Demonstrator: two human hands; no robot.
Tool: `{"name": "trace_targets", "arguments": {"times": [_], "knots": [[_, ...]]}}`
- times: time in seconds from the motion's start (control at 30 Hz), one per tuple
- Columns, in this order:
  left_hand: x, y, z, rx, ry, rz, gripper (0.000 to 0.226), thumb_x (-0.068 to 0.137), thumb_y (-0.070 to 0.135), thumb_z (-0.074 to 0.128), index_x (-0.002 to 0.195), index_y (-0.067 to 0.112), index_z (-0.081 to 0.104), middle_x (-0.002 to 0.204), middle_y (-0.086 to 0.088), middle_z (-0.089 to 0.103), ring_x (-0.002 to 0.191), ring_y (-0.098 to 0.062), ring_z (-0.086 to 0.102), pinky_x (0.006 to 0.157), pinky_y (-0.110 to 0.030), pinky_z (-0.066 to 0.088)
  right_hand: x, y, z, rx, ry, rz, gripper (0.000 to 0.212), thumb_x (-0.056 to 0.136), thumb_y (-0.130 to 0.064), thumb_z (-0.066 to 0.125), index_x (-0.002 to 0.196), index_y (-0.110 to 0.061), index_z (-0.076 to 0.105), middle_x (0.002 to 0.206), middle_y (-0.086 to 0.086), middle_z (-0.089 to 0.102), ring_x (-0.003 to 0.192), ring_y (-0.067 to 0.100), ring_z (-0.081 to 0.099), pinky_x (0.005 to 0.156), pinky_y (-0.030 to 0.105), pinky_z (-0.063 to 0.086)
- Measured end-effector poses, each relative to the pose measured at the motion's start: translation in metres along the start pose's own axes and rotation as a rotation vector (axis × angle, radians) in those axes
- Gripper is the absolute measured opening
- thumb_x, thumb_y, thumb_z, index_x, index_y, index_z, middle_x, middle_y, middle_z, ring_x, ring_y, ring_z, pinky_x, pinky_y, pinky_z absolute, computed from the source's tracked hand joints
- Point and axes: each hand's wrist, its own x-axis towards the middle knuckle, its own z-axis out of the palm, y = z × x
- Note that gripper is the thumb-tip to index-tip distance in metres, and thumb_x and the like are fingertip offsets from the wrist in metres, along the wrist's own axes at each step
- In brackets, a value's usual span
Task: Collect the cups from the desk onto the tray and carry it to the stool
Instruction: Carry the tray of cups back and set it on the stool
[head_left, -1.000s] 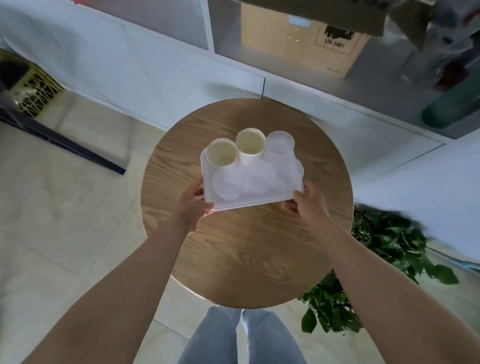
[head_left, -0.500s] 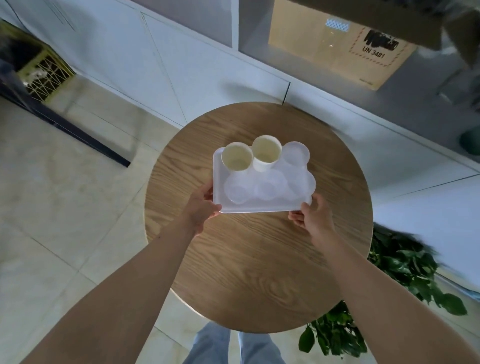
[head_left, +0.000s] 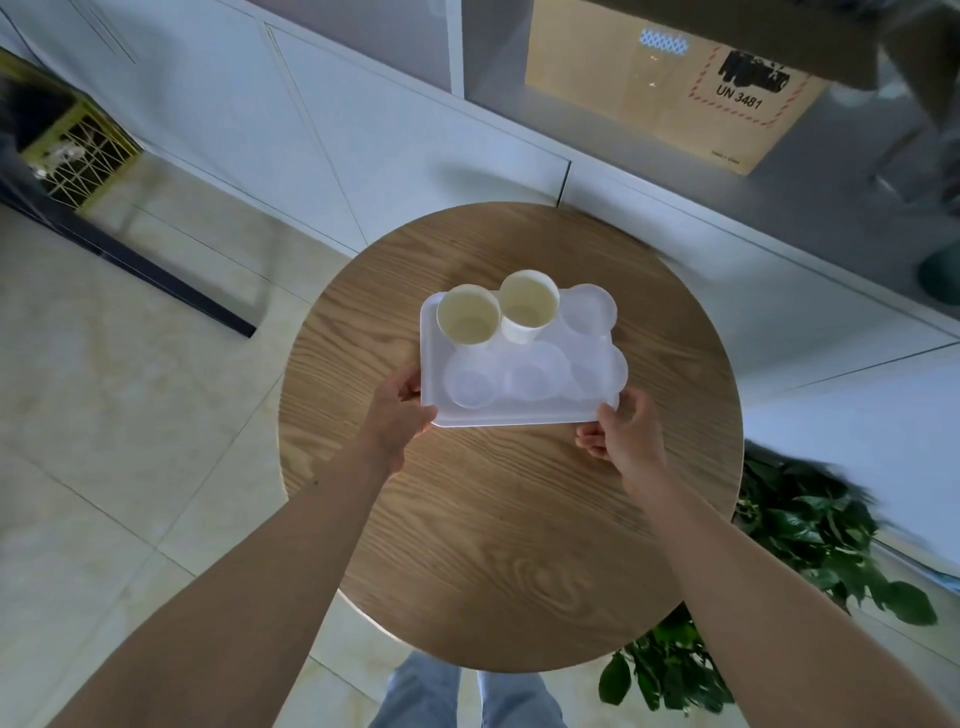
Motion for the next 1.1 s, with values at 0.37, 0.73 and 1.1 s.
{"name": "trace_targets", "arguments": {"times": [0.37,0.73,1.1], "knots": [[0.004,-0.001,0.007,-0.024,0.070,0.006,0.059,0.077,-0.021,0.047,0.103,0.027,0.069,0.097,0.003,0.069,0.085,-0.013,0.060,0.071,-0.030,0.049,0.000,0.004,-0.004,-0.025,0.113,0.019,0.013,0.096,-0.014,0.055,0.108,-0.008,0.056,0.079,0.014,0.074,0.052,0.016,0.066,0.051,0.023,0.052],[0.027,0.019,0.010,0.081,-0.039,-0.001,0.062,0.075,-0.018,0.043,0.099,0.029,0.075,0.097,0.001,0.073,0.094,-0.022,0.063,0.087,-0.039,0.051,-0.001,0.002,-0.001,0.090,0.183,0.106,0.014,0.095,-0.008,0.057,0.107,0.000,0.058,0.078,0.015,0.073,0.049,0.013,0.066,0.040,0.013,0.048],[0.060,0.049,0.027,0.164,-0.079,0.004,0.064,0.072,-0.017,0.042,0.087,0.034,0.077,0.090,0.005,0.074,0.093,-0.022,0.061,0.088,-0.041,0.050,0.001,0.001,0.009,0.252,0.248,0.193,0.009,0.096,-0.009,0.058,0.103,-0.004,0.056,0.074,0.013,0.074,0.048,0.011,0.069,0.044,0.018,0.052]]}}
